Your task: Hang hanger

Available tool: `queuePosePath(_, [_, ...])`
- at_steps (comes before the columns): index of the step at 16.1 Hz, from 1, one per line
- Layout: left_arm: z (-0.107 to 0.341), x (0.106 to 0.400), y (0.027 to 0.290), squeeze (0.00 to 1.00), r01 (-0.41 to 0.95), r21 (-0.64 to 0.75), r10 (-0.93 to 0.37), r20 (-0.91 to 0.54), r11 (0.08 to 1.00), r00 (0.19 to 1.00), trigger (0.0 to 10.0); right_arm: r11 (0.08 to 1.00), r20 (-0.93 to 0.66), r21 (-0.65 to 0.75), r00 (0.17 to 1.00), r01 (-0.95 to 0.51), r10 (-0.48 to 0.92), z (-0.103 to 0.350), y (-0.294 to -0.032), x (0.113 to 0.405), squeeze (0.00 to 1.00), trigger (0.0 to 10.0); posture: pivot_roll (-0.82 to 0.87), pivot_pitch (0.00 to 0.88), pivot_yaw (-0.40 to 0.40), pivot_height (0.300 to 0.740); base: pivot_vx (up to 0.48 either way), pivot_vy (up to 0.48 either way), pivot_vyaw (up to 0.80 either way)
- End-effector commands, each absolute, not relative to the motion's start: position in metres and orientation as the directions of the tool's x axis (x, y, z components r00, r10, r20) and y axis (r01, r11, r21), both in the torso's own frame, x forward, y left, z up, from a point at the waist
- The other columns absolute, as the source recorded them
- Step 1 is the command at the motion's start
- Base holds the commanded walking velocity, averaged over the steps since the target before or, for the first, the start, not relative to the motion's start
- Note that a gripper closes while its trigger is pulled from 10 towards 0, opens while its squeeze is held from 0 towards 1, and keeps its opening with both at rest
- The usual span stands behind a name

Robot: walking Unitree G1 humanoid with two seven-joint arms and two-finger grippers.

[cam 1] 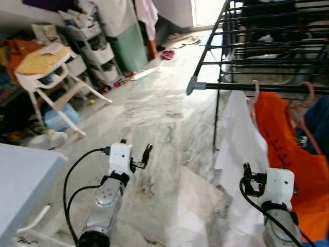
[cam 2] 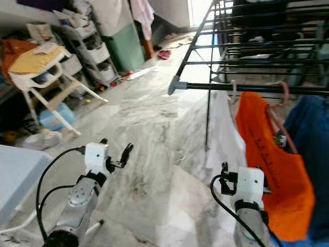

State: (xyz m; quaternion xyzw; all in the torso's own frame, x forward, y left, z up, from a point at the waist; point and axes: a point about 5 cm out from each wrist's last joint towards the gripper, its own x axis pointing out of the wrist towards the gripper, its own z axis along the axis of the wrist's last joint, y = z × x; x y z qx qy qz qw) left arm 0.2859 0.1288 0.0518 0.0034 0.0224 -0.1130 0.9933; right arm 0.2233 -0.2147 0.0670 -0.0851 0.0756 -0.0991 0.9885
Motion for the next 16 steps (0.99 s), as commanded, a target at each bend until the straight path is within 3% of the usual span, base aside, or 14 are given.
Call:
queuePosePath(1, [0.045, 0.28, 0.141, 0.0, 0.17, 0.008, -0.169, -0.063, 0.985, 0.984, 10.0, 0.979, -0.125, -0.169, 0.983, 0.113, -0.135, 0.07, -0.201, 0.233, 0.0, 10.0, -0.27, 0.004, 0.164, 0.74, 0.0, 0.0, 0.0])
queuePosePath(5, [0.033, 0.257, 0.143, 0.0, 0.038, -0.052, -0.041, -0.074, 0.998, 0.996, 10.0, 0.973, -0.127, -0.212, 0.99, -0.093, 0.067, 0.082, -0.186, 0.265, 0.0, 10.0, -0.17, 0.0, -0.005, 0.74, 0.0, 0.0, 0.0])
queuePosePath(8, [0.028, 0.246, 0.153, 0.0, -0.041, -0.037, 0.037, -0.091, 0.998, 0.995, 10.0, 0.938, -0.142, -0.241, 0.965, -0.248, 0.219, 0.081, -0.161, 0.278, 0.0, 10.0, -0.11, 0.0, -0.068, 0.74, 0.0, 0.0, 0.0])
queuePosePath(12, [0.027, 0.237, 0.167, 0.0, -0.122, -0.014, 0.12, -0.107, 0.992, 0.987, 10.0, 0.93, -0.156, -0.192, 0.945, -0.314, 0.287, 0.074, -0.141, 0.281, 0.0, 10.0, -0.04, 0.0, -0.064, 0.74, 0.0, 0.0, 0.0])
queuePosePath(16, [0.026, 0.244, 0.163, 0.0, -0.132, -0.033, 0.126, -0.145, 0.991, 0.981, 10.0, 0.945, -0.183, -0.186, 0.955, -0.267, 0.234, 0.064, -0.157, 0.286, 0.0, 10.0, -0.02, 0.0, -0.05, 0.74, 0.0, 0.0, 0.0])
